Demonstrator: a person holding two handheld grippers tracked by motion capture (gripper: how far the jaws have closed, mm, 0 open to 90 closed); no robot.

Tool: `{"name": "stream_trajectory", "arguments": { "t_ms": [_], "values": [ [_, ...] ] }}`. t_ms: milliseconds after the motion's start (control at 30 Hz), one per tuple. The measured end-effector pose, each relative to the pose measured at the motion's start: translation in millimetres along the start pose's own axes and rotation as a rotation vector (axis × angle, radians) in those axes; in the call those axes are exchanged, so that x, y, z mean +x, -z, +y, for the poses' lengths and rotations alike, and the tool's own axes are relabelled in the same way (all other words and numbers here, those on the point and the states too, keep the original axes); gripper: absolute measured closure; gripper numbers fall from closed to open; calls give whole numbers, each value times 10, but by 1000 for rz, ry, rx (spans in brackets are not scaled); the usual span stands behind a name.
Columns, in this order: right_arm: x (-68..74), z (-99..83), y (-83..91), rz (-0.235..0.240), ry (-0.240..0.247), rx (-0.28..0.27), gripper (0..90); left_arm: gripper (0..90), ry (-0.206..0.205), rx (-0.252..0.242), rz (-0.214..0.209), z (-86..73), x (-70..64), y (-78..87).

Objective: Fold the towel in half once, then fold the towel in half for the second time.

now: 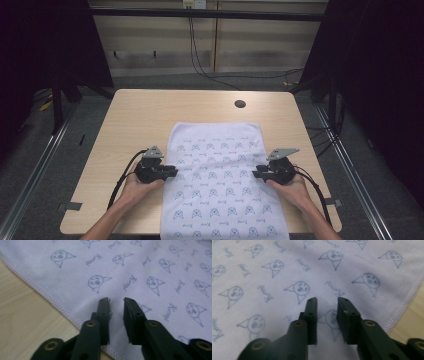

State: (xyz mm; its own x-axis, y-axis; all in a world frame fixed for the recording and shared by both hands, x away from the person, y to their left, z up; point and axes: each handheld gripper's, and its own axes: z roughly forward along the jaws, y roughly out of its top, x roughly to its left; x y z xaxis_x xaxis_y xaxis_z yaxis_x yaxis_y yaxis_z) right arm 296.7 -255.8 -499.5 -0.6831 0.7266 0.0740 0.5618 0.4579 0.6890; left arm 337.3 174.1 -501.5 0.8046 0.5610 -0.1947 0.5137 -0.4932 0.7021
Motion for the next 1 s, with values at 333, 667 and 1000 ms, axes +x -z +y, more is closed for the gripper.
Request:
{"name": "stream_trajectory", "arguments": {
  "t_ms": [333,667,1000],
  "values": [
    [56,-188,176,25,-60,3,860,885,-28,11,-16,13,-154,-53],
    [328,-421,411,26,-83,23,858,891,-24,22,-85,-86,-231,20],
    [573,-559,539,129,-93,52,868,894,-61,110,-143,-254,-692,173]
  ]
}}
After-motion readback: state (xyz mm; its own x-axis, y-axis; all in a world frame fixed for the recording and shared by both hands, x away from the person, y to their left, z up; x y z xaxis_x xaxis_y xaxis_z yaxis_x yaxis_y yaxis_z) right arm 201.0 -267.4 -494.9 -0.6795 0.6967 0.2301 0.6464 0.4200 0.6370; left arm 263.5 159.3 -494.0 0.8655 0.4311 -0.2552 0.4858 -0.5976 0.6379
